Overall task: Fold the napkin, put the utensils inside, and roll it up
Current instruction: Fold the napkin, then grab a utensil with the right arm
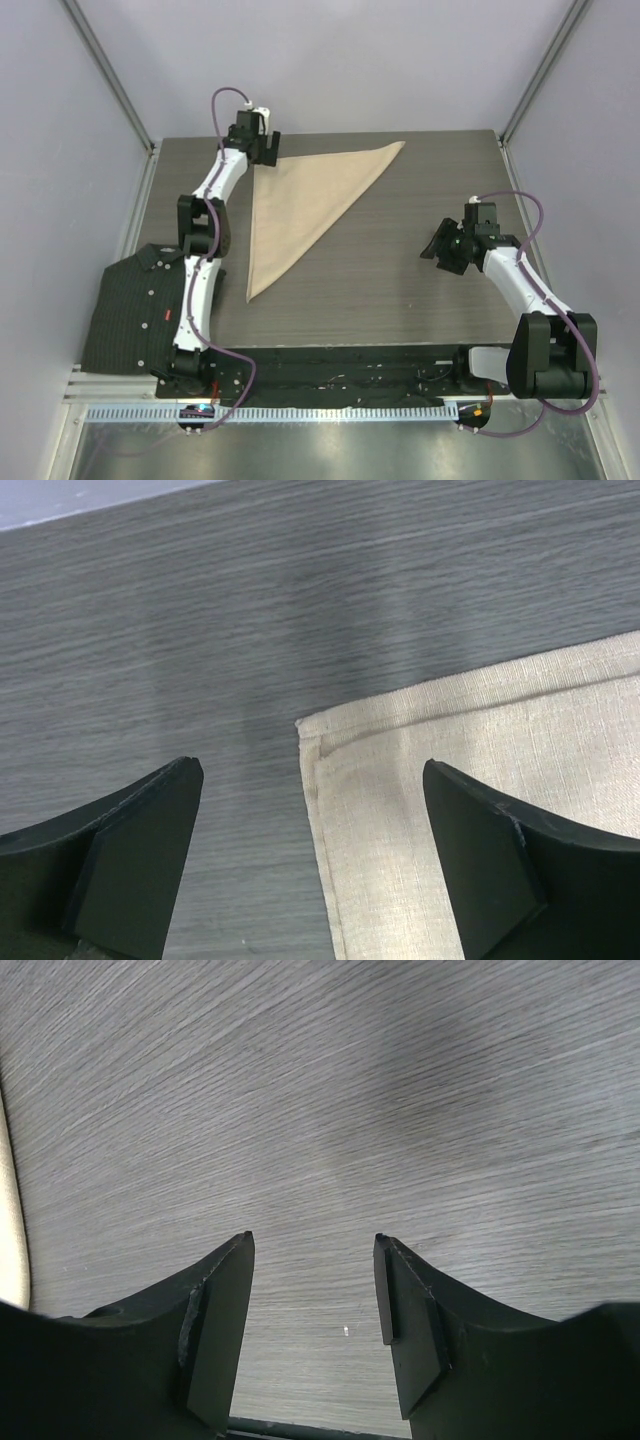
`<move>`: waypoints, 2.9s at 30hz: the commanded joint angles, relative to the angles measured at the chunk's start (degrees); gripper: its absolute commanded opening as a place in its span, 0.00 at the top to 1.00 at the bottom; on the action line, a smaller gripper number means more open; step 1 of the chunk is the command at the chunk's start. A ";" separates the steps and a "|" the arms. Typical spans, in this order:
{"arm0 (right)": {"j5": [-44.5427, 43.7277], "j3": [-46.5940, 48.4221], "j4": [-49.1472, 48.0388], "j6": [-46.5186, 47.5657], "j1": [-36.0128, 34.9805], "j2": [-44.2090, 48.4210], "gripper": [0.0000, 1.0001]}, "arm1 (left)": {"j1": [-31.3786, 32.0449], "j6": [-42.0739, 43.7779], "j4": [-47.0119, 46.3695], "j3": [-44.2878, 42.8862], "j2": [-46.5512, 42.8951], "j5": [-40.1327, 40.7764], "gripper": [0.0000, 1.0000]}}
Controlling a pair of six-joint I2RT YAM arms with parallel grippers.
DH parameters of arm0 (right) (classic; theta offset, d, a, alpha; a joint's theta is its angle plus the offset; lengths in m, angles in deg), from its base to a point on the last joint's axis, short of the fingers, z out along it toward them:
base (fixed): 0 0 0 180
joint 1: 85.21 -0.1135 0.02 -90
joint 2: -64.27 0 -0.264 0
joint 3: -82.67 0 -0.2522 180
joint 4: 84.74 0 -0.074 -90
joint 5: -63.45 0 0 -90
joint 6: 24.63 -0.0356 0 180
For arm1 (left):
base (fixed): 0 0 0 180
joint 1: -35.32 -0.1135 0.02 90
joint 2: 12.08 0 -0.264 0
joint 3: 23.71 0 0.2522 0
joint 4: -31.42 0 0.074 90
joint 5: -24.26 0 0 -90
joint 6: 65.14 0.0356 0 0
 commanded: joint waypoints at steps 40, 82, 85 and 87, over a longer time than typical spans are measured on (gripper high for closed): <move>-18.53 22.84 -1.24 -2.34 16.67 -22.18 0.41 | 3.98 -17.27 9.47 61.49 -69.55 -6.46 0.00; -18.56 36.65 1.48 -0.32 16.59 -45.85 0.89 | 4.06 -17.01 10.62 60.78 -67.88 -10.24 0.00; -14.61 36.39 0.61 0.83 15.71 -46.20 0.99 | 4.06 -17.01 10.53 60.87 -67.97 -10.50 0.00; -12.93 35.42 -0.44 0.65 14.40 -45.06 0.99 | 3.98 -17.01 10.53 60.78 -67.88 -10.67 0.00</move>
